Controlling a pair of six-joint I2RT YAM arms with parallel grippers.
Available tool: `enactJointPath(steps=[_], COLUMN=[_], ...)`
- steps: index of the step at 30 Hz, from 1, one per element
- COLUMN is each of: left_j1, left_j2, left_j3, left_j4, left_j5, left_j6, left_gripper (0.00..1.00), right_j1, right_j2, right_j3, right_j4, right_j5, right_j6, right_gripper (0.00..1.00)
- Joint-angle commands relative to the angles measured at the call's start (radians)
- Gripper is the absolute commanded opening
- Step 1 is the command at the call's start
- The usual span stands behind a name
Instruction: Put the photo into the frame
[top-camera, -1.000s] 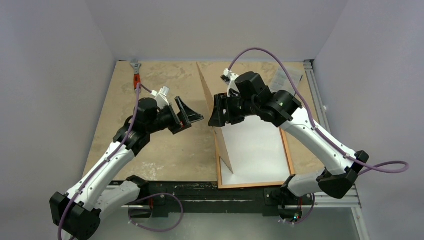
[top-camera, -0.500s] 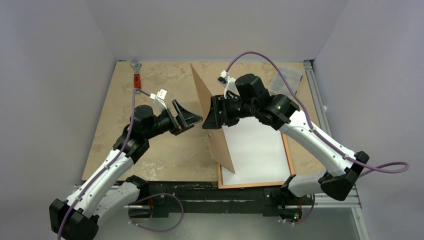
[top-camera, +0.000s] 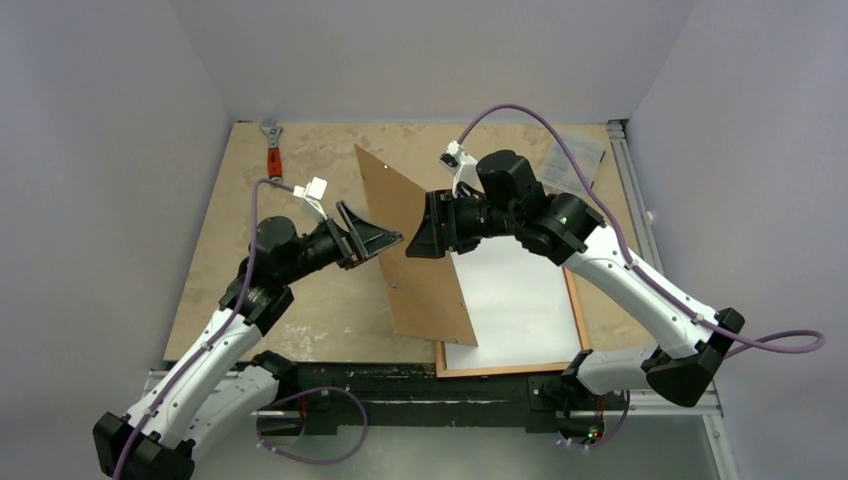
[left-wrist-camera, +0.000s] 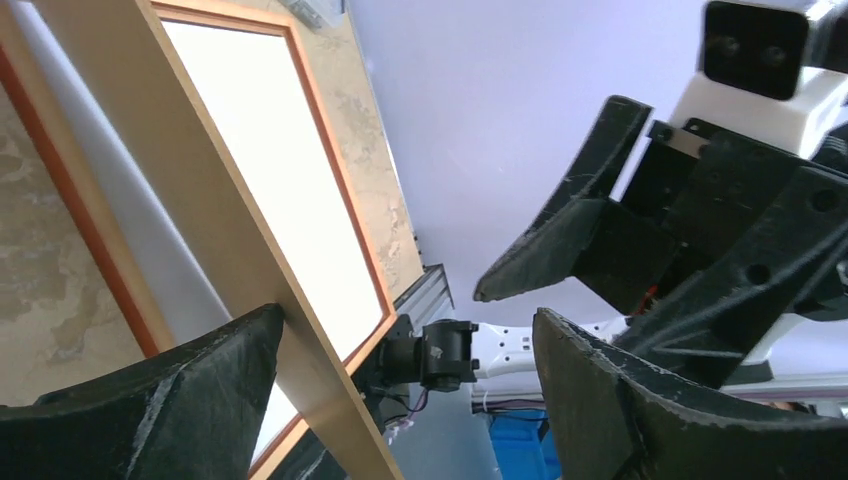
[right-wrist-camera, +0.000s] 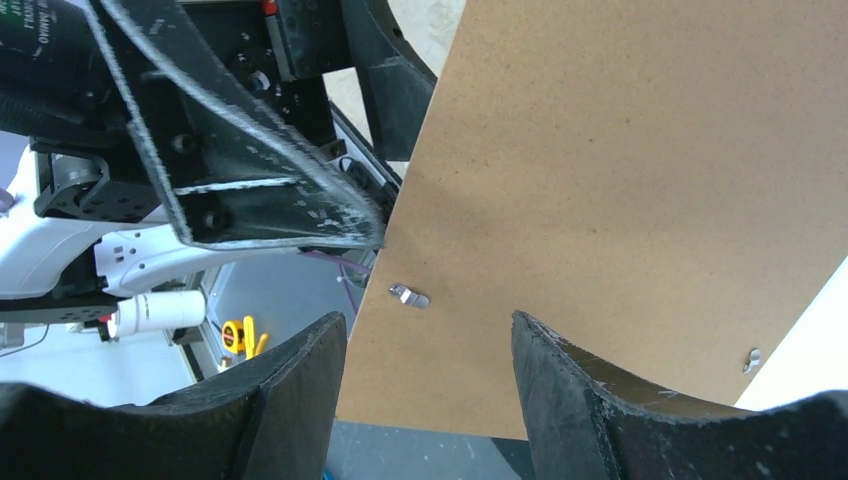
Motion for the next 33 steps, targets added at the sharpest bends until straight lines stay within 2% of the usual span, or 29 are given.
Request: enactJointPath(steps=[1, 6, 11, 14, 18, 23, 25, 28, 33], left_j1=[-0.003, -0.002, -0.003, -0.002, -0.003, -0.001, -0.001, 0.001, 0.005], left_j2=[0.045, 0.079, 0.070, 0.057, 0.025, -0.009, -0.012, -0.010, -0.033], left_j3=[0.023, 0.019, -0.024, -0.037, -0.050, -0.022, 0.001, 0.030, 0.039], left_j4=[-0.049, -0.200, -0.258, -0.290, -0.327, -0.380, -0.404, -0.419, -0.383], left_j5=[-0.018, -0.136, -0.222, -0.251, -0.282, -0.300, -0.295, -0.274, -0.224], left_j6=[0.032, 0.080, 0.090, 0.095, 0.103, 0.126, 0.142, 0.157, 0.152], left_gripper=[0.90, 0.68, 0.30, 0.19, 0.15, 0.00, 0.00, 0.00, 0.00], right_j1=[-0.002, -0.016, -0.063, -0.125, -0.222, -0.335, -0.434, -0.550, -0.673], right_j2=[-0.030, -0.038, -0.070, -0.089, -0.104, -0.095, -0.098, -0.096, -0.100], right_j3=[-0.002, -0.020, -0.096, -0.165, -0.261, -0.300, -0.342, -0.391, -0.463], right_j4=[0.041, 0.029, 0.056, 0.075, 0.077, -0.008, -0.004, 0.005, 0.024], right_j5=[0.001, 0.023, 0.011, -0.040, -0.059, 0.118, 0.131, 0.160, 0.299], right_j6=[0.011, 0.008, 0.007, 0.007, -0.023, -0.149, -0.167, -0.188, -0.190], right_gripper=[0.60, 0.60, 0.60, 0.60, 0.60, 0.63, 0.66, 0.75, 0.83])
